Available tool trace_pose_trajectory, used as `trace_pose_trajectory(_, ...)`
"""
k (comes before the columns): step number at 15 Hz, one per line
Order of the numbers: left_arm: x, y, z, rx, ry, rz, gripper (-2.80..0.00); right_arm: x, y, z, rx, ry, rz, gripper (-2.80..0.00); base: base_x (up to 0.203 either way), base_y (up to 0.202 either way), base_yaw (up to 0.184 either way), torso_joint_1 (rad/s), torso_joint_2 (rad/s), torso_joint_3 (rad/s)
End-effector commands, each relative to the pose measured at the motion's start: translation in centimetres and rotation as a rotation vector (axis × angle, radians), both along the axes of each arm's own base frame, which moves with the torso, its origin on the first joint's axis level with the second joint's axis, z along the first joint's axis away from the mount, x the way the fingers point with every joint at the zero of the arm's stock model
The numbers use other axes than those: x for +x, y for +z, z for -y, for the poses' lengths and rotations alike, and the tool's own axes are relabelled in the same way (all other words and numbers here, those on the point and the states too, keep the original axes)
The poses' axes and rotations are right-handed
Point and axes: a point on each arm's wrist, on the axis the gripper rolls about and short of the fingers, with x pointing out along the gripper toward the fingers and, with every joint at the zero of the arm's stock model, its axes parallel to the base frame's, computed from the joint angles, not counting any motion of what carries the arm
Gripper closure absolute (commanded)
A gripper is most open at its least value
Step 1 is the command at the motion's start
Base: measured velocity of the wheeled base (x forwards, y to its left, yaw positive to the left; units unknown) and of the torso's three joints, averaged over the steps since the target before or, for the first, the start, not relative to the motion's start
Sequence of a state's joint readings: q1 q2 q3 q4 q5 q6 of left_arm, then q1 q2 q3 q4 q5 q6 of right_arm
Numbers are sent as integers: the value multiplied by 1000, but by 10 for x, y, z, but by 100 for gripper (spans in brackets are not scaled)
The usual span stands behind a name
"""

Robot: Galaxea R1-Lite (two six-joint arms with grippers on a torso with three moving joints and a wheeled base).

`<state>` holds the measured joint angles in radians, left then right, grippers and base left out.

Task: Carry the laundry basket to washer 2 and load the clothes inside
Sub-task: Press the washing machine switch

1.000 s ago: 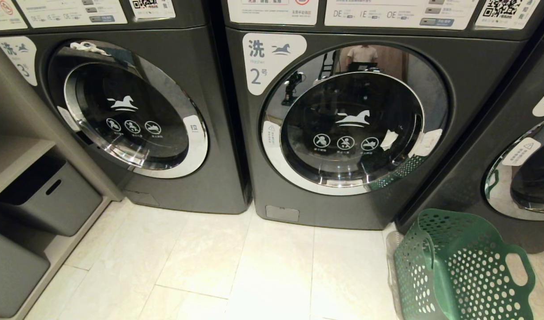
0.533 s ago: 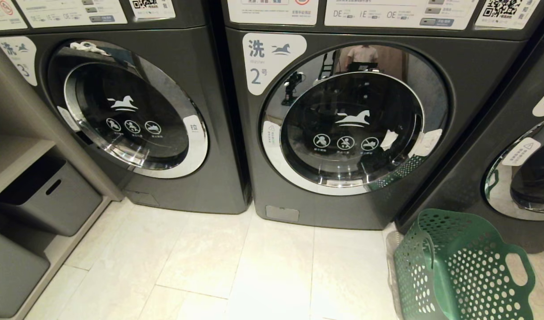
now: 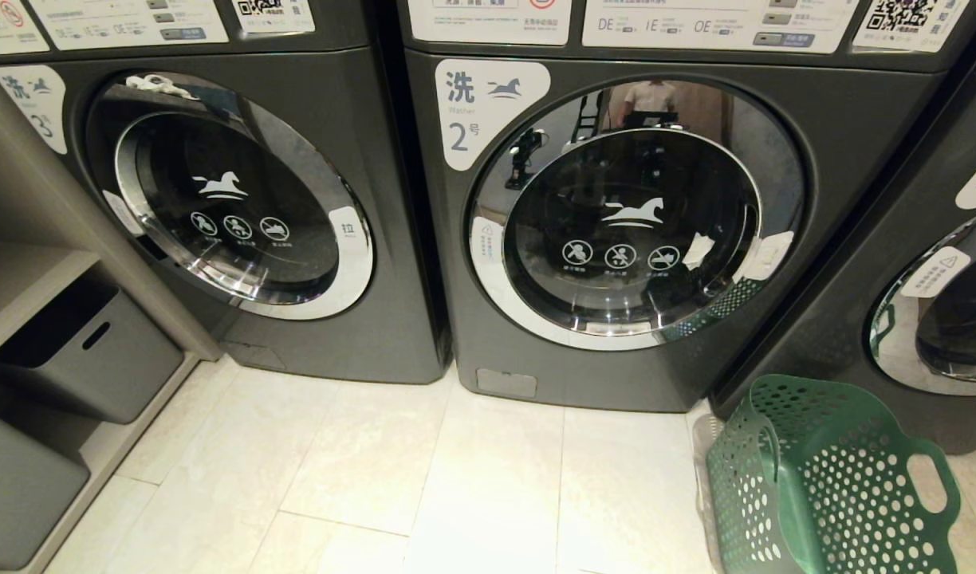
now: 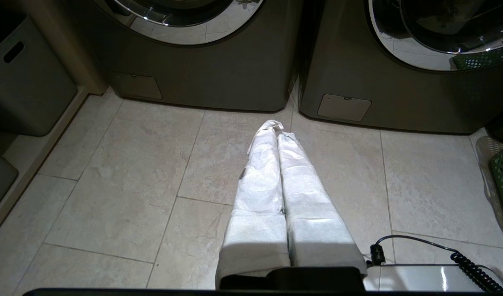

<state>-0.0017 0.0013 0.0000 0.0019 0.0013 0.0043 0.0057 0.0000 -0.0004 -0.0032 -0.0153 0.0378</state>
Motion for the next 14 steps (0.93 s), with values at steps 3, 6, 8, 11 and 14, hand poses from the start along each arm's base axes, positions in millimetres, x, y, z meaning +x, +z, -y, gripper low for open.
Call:
trace_pose_trajectory(3, 0, 0, 0, 0, 0, 0, 0, 0, 0, 0, 2, 0, -2, 0, 0, 0, 0, 0, 0, 0)
trace_pose_trajectory(6, 0, 0, 0, 0, 0, 3, 0, 0, 0, 0, 4, -2, -2, 0, 0, 0, 0, 0, 0, 0)
trace_pose_trajectory(8, 0, 0, 0, 0, 0, 2, 0, 0, 0, 0, 7, -4, 0, 0, 0, 0, 0, 0, 0, 0)
trace_pose_trajectory(11, 0, 0, 0, -1, 0, 3, 0, 0, 0, 0, 4, -3, -1, 0, 0, 0, 0, 0, 0, 0)
trace_pose_trajectory(14, 0, 0, 0, -1, 0, 3, 0, 0, 0, 0, 4, -3, -1, 0, 0, 0, 0, 0, 0, 0)
